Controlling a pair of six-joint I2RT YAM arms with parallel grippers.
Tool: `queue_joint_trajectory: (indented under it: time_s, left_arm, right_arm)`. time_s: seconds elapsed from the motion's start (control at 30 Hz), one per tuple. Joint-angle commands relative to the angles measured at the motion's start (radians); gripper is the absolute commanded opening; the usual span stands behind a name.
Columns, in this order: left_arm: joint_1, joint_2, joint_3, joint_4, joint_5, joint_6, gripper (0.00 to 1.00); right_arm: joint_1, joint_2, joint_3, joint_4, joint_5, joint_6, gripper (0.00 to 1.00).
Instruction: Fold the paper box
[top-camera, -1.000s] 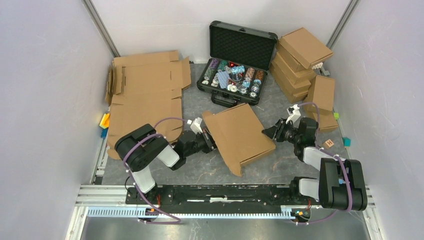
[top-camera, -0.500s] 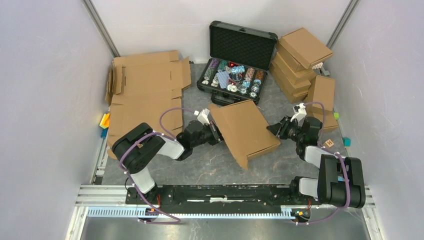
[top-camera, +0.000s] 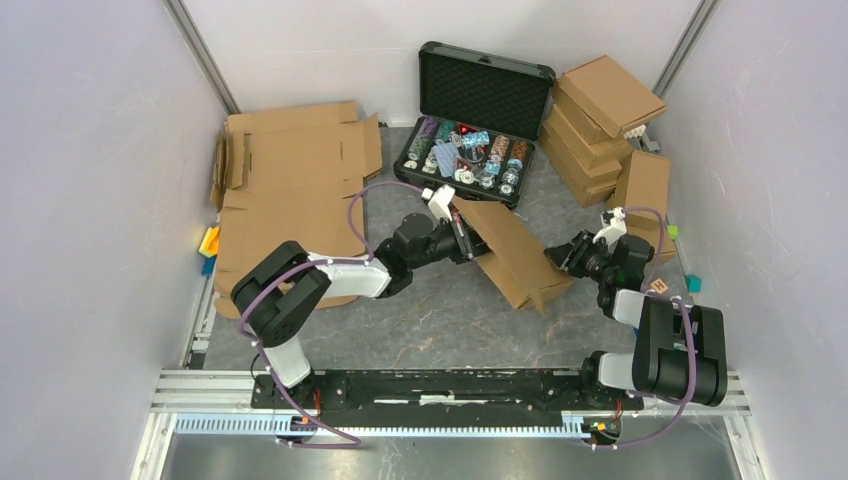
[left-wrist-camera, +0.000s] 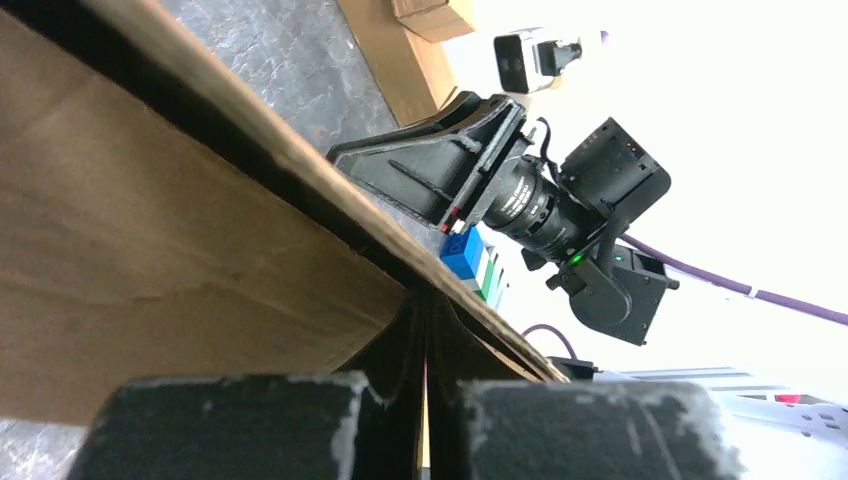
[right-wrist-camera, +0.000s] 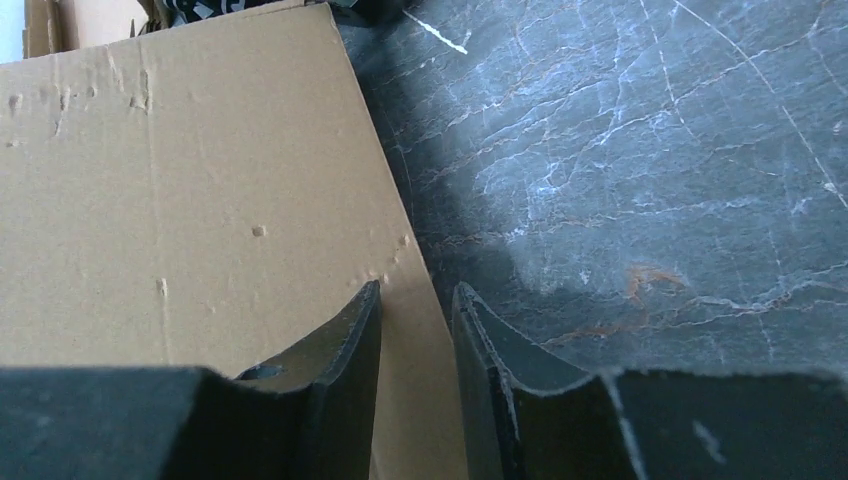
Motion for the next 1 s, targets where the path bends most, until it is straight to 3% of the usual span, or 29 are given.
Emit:
queue_joint_trajectory:
  time_s: [0.0, 0.17, 0.67, 0.97]
  left_arm:
    - [-0.009, 0.038, 0.043, -0.029, 0.004, 0.054, 0.02]
    - [-0.009, 0.04, 0.117, -0.123, -0.011, 0.108, 0.02]
    - [-0.023, 0.282, 0.377, -0.045, 0.023, 0.123, 0.02]
    - [-0.023, 0.247, 0.46, -0.161, 0.059, 0.166, 0.02]
  right_arm:
    - [0.004, 0.033, -0.037, -0.145, 0.012, -0.034, 0.36]
    - [0.0, 0.045, -0.037, -0.139, 0.004, -0.036, 0.35]
    - [-0.001, 0.017, -0.008, -0.218, 0.086, -0.1, 0.37]
    - [-0.002, -0.065, -0.005, -0.263, 0.121, -0.108, 0.37]
